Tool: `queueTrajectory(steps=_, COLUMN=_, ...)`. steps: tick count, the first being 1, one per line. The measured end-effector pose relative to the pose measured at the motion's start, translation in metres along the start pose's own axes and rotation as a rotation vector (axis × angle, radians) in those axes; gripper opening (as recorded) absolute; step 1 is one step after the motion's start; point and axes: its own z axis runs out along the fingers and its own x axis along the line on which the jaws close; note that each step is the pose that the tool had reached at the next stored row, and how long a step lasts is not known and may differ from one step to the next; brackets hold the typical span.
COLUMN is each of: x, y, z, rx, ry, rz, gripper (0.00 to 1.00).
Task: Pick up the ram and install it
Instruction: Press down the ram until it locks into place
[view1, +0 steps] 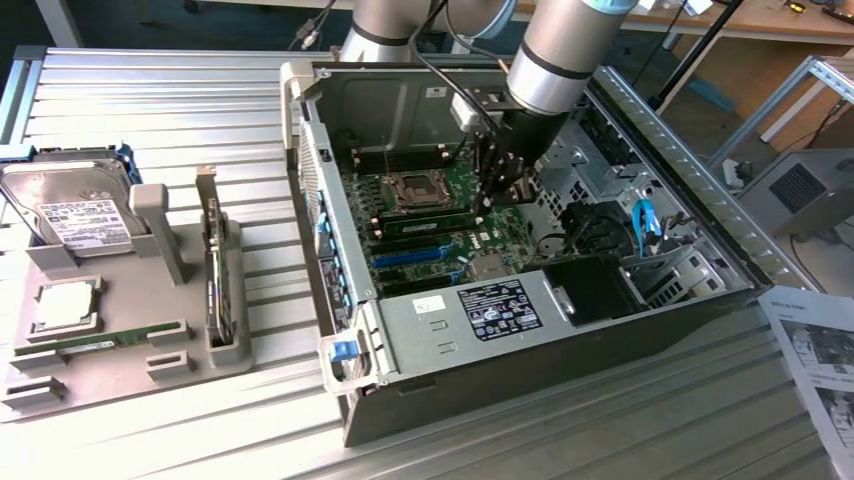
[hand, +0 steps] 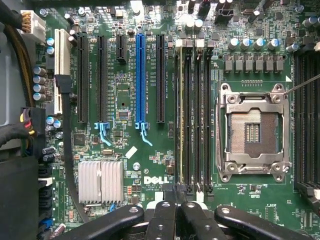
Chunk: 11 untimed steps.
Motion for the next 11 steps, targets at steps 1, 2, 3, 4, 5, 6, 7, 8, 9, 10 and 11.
queueTrajectory(steps=1, x=0.0, y=0.0, z=0.0, rx=0.0, ry=0.0002, rz=0.0, gripper=0.11)
queueTrajectory(steps=2, x=0.0, y=0.0, z=0.0, rx=0.0, ry=0.0001, rz=0.0, gripper=0.11)
queueTrajectory(steps=3, x=0.0, y=0.0001, z=0.0001, rx=0.0, ry=0.0002, rz=0.0, gripper=0.11)
queueTrajectory(steps=4, x=0.0, y=0.0002, z=0.0002, rx=0.0, ry=0.0001, rz=0.0, gripper=0.11)
queueTrajectory(steps=5, x=-0.0002, y=0.0003, z=0.0003, rx=0.0, ry=-0.0001, rz=0.0, gripper=0.11)
queueTrajectory(steps=6, x=-0.0004, y=0.0005, z=0.0005, rx=0.0, ry=-0.0003, rz=0.0, gripper=0.11)
queueTrajectory(steps=7, x=-0.0007, y=0.0008, z=0.0006, rx=0.0, ry=-0.0002, rz=0.0, gripper=0.11)
queueTrajectory(steps=8, x=-0.0012, y=0.0012, z=0.0008, rx=0.0, ry=0.0, rz=0.0, gripper=0.11)
queueTrajectory(steps=9, x=-0.0019, y=0.0017, z=0.001, rx=0.0, ry=0.0, rz=0.0, gripper=0.11)
queueTrajectory(steps=10, x=-0.0028, y=0.0022, z=0.0012, rx=0.0001, ry=-0.0001, rz=0.0, gripper=0.11)
queueTrajectory(steps=11, x=-0.0038, y=0.0027, z=0.0013, rx=0.0002, ry=-0.0001, rz=0.0, gripper=0.11)
